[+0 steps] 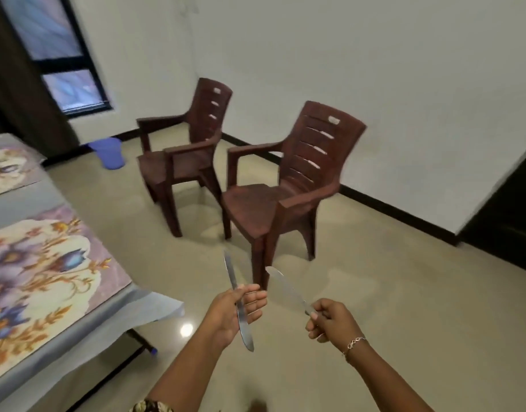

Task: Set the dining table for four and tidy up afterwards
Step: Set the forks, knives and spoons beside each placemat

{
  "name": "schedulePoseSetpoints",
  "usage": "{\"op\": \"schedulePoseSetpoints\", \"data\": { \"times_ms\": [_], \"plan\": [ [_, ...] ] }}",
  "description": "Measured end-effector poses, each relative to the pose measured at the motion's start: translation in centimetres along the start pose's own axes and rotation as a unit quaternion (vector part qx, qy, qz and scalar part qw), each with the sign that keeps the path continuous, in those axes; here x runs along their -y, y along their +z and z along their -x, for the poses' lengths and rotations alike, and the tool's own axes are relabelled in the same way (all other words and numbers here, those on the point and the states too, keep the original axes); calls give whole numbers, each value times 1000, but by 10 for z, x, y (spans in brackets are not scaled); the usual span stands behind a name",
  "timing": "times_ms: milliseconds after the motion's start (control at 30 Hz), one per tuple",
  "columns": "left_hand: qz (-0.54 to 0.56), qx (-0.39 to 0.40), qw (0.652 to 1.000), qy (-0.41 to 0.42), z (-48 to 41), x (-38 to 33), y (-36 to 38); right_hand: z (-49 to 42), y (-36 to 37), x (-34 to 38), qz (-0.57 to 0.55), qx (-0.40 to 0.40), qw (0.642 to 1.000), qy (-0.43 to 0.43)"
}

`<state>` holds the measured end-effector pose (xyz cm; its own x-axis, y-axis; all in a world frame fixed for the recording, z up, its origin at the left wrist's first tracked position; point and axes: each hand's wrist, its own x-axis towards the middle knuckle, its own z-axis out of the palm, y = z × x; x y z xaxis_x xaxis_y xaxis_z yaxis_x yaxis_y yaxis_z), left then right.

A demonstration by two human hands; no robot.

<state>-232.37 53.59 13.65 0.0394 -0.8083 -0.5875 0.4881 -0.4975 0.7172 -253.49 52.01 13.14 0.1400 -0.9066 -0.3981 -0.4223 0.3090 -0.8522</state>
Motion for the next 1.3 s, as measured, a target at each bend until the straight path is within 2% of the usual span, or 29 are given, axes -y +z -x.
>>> {"op": "schedulePoseSetpoints", "data": {
  "times_ms": [300,467,667,867,1033,1133,1233,1300],
  "plan": [
    [143,-146,976,74,-102,-104,-76,-190,69,102,154,132,973,-106],
    [164,-215,957,106,-145,-172,-117,-278,125,171,228,170,940,-191],
    [232,-277,923,130,-179,-210,-162,-360,195,222,287,235,888,-273],
    [309,-392,847,183,-202,-254,-200,-430,272,280,317,330,810,-367],
    [370,-473,775,197,-198,-279,-217,-453,333,319,325,417,710,-465],
    [401,-510,730,213,-184,-284,-227,-452,375,334,315,448,678,-491],
    [429,-536,688,235,-173,-280,-245,-444,420,346,292,456,674,-502],
    [449,-551,658,248,-166,-278,-262,-435,456,352,297,470,652,-516]
  ]
}}
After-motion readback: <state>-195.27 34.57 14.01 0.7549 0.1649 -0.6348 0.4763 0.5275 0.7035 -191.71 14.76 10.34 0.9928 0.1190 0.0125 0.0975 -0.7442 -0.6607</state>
